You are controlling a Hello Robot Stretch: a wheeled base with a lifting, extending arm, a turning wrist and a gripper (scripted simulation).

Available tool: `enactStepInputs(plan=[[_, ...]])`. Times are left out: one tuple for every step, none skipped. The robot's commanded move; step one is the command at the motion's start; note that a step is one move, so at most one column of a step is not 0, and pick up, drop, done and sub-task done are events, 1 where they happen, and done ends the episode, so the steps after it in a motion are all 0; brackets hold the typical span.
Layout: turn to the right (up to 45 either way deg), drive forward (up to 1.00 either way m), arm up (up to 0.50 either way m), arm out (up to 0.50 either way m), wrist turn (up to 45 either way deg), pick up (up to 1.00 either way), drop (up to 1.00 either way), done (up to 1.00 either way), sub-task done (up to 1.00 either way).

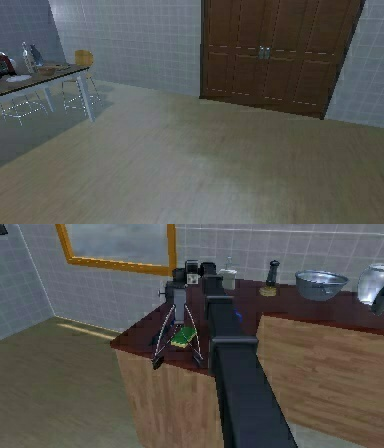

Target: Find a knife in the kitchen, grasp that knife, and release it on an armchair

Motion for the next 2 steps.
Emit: enactStepInputs(plan=[[0.0,0.00,0.00,0.00,45.0,0.00,0.00,0.00,0.00],[0.0,0.00,0.00,0.00,45.0,0.00,0.00,0.00,0.00]])
